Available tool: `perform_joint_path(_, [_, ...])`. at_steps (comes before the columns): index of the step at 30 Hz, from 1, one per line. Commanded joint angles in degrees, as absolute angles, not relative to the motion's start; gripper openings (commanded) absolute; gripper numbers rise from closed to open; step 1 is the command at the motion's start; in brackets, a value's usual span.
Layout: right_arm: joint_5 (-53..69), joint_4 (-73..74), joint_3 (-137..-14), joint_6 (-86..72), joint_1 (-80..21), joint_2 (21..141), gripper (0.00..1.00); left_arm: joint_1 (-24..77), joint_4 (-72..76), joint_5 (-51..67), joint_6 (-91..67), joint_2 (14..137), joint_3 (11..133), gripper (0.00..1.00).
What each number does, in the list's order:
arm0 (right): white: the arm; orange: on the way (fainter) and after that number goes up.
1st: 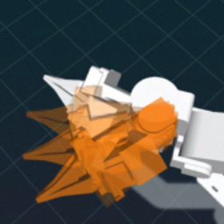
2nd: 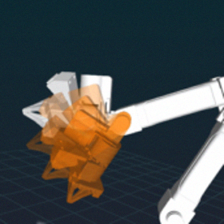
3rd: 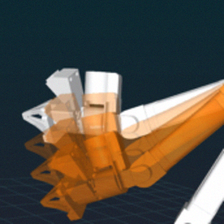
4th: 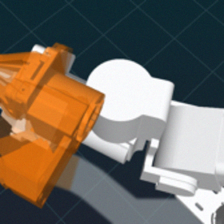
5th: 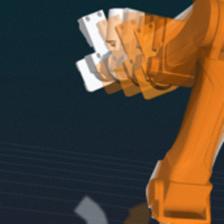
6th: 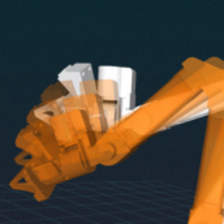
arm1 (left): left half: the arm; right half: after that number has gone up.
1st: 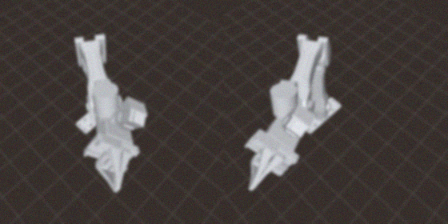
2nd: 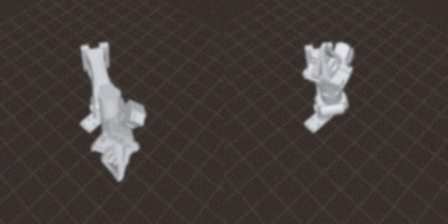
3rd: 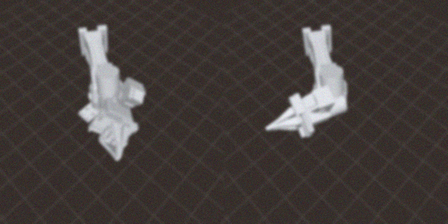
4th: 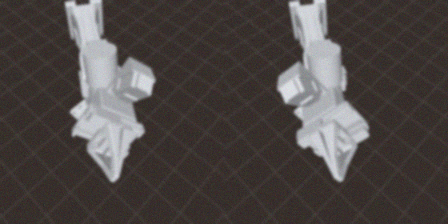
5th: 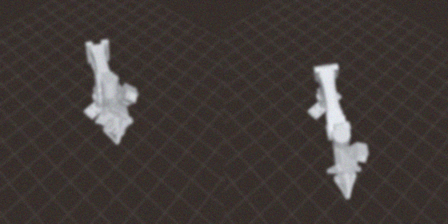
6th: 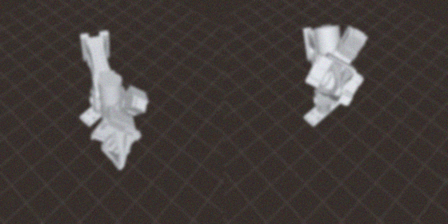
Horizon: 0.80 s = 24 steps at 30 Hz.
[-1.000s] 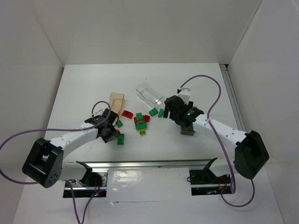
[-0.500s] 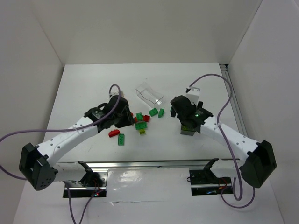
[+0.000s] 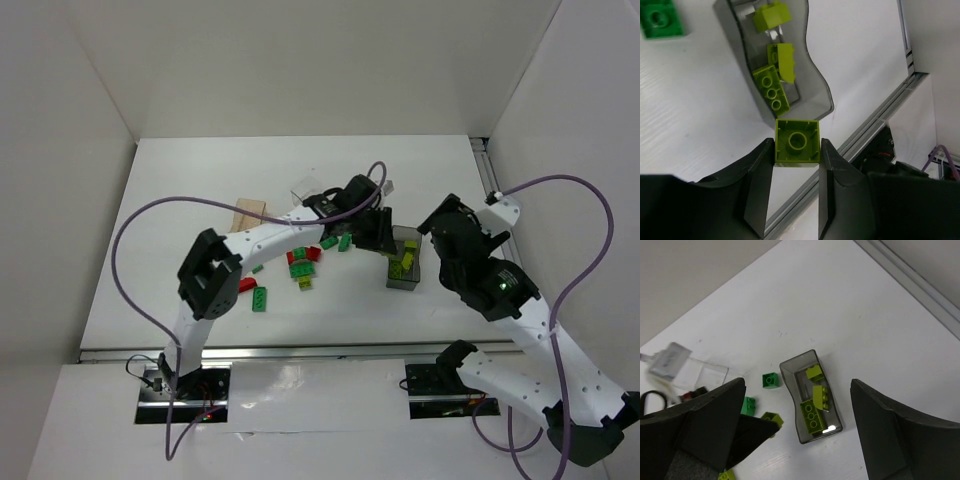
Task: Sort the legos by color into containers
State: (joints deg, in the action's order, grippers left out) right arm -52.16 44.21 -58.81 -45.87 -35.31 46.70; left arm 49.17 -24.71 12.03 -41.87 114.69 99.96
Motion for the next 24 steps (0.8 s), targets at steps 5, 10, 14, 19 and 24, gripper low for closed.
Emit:
perform_joint_path(5, [-58.4,50.5,-62.3,-48.6,-35.0,44.7,0.94,51.9,-24.2,18.1,-40.8,129.3,117.9,0.36])
perform_joint_path(10, [-58.4,50.5,-62.3,-48.6,-35.0,44.7,0.94,51.9,-26.2,16.2,-40.8,135.0,122.9,0.86])
perform_joint_path(14, [-56.4,46.5,-61.2,-46.4,-35.0,45.3,0.96,51.9,-26.8,16.9,-41.3,132.6,121.9,1.00])
perform_joint_path(19, [-45.3,34.9,-60.6,-34.3,-32.3,47.9,0.96,51.9,-34.5,1.9,-38.4,120.9,115.2,0.95])
perform_joint_path(24, [-22.9,30.1,-62.5,-30.3,-25.2,59.4,0.97,45.8,-37.6,-10.0,-37.9,105.7,96.6,0.85])
